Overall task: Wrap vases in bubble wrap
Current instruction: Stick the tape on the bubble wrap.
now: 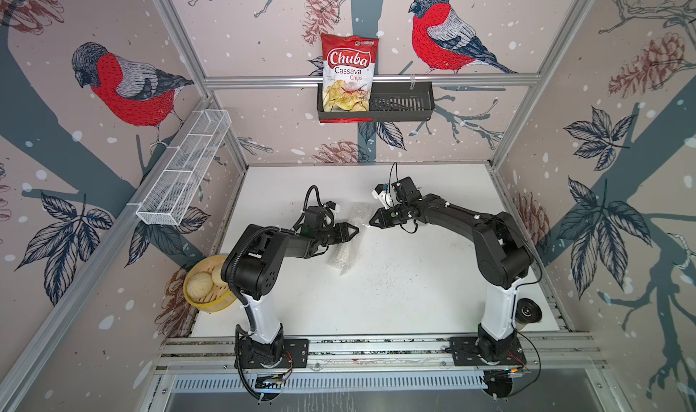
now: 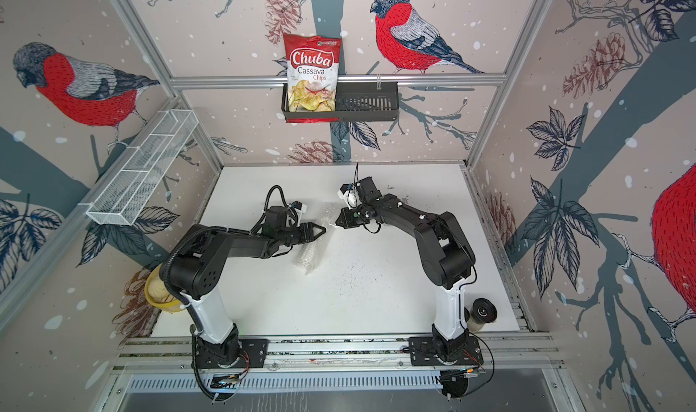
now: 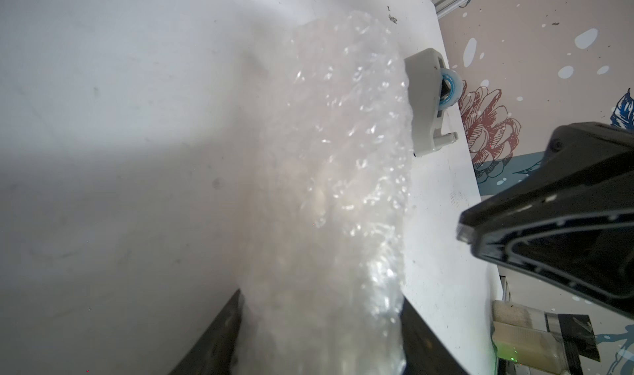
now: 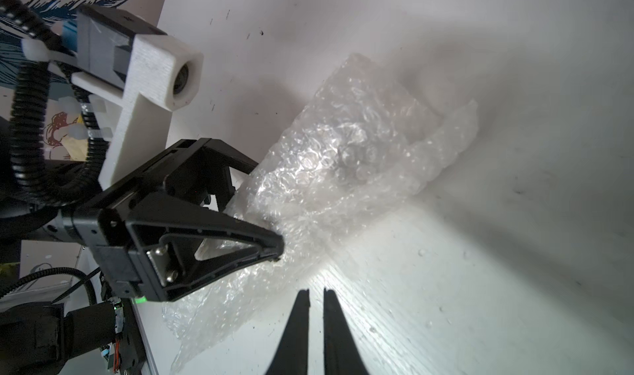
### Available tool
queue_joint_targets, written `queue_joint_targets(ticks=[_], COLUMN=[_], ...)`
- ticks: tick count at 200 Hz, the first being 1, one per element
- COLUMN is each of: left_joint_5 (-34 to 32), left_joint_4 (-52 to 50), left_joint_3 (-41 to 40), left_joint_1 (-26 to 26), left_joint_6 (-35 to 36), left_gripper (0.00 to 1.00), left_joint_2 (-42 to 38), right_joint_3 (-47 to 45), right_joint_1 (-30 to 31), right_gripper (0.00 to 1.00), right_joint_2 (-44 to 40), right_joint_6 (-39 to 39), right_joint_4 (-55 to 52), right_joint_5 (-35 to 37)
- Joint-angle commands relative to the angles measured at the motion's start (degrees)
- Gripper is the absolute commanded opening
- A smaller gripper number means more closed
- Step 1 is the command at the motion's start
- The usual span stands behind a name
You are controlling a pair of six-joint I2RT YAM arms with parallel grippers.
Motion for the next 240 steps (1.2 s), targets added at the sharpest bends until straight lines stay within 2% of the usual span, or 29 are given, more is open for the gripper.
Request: queue_joint_targets(ticks=[1, 87, 122, 150, 174, 240], left_joint_5=[-2.47, -2.46, -2.62, -2.73, -2.64, -2.31], left_joint_4=[-8.42, -8.51, -8.66, -8.63, -8.57, -8.31], left_joint_3=[-0.48, -0.55, -0.50, -0.48, -0.48, -0.57], left_joint_1=[0.11, 0.12, 0.13, 0.08, 0.10, 0.08], left_joint_6=[1.71, 1.73, 1.89, 1.89, 1.81, 1.71], left_gripper=[0.13, 0.12, 0.12, 0.12, 0.12, 0.12], left_joint_2=[0.30, -0.08, -0.24, -0.35, -0.13, -0.02], right_joint_3=[0.20, 8.38, 5.36, -0.93, -2.27, 11.79], right_joint_1=[0.10, 1.15, 0.51, -1.76, -1.77, 0.83], right_gripper=[0.11, 0.11, 0.14, 0.15, 0.14, 0.13], right_joint_2=[1.92, 11.30, 7.84, 3.48, 3.12, 14.07], right_joint_6=[1.17, 3.19, 0.94, 1.16, 1.63, 2.98], right_joint_4=[2.53, 4.91, 2.55, 4.59, 5.66, 4.08], right_joint_5=[-1.37, -3.28, -1.72, -2.02, -2.37, -3.43])
